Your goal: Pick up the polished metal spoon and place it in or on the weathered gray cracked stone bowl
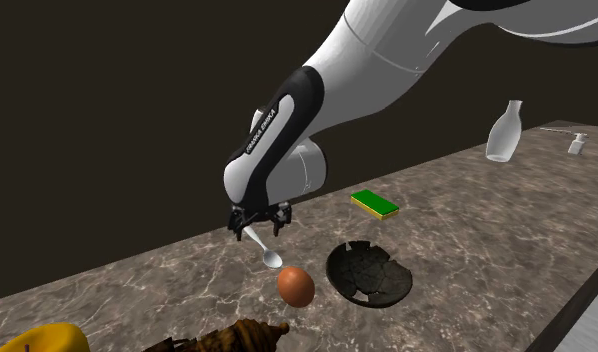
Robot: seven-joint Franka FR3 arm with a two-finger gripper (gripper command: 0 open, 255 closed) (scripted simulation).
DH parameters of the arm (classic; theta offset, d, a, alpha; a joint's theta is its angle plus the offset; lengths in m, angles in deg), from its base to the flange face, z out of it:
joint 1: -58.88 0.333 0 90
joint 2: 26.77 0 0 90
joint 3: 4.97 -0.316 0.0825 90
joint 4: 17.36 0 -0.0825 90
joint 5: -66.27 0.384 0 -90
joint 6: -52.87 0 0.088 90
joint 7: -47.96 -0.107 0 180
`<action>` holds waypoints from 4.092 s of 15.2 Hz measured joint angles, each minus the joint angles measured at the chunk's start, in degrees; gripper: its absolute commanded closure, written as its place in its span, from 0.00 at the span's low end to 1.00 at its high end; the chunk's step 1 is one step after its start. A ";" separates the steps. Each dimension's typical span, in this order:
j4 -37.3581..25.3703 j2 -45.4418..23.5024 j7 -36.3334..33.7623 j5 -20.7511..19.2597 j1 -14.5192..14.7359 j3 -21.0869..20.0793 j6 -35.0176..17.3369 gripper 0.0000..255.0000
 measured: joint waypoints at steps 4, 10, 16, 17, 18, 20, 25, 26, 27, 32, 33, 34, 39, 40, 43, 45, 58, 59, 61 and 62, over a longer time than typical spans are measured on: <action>-0.73 -1.22 -0.18 -0.24 0.38 0.33 -0.52 0.00; -0.77 -1.29 -0.19 -0.25 0.40 0.35 -0.56 1.00; -0.77 -1.29 -0.19 -0.25 0.40 0.35 -0.56 1.00; -0.77 -1.29 -0.19 -0.25 0.40 0.35 -0.56 1.00; -0.77 -1.30 -0.19 -0.25 0.41 0.35 -0.56 1.00; -0.66 -0.56 -0.15 -0.09 0.28 0.13 0.08 1.00; 0.18 2.45 0.22 0.60 -0.47 -0.75 2.25 1.00; 0.16 2.95 0.34 0.75 -0.63 -0.92 2.76 1.00; 0.22 3.54 0.47 0.93 -0.82 -1.12 3.30 1.00; 0.33 6.31 0.76 1.72 -1.36 -1.95 5.95 1.00; 0.46 6.95 0.86 1.90 -1.52 -2.12 6.46 1.00; 0.47 7.55 0.95 2.09 -1.66 -2.30 7.04 1.00; 0.13 10.05 1.44 2.97 -2.26 -3.05 9.86 1.00; -0.29 10.30 1.50 3.09 -2.30 -3.14 10.52 1.00; 1.32 12.44 2.13 3.83 -3.10 -3.64 11.03 1.00; 5.50 15.00 3.95 5.03 -4.96 -4.17 9.45 1.00; 32.62 36.30 26.90 22.68 -18.15 -6.99 4.20 1.00; 34.06 37.75 28.79 24.09 -18.63 -6.72 4.34 1.00; 37.54 40.99 33.75 27.46 -19.71 -5.56 4.56 1.00; 39.59 42.86 36.32 29.19 -20.08 -4.81 4.66 1.00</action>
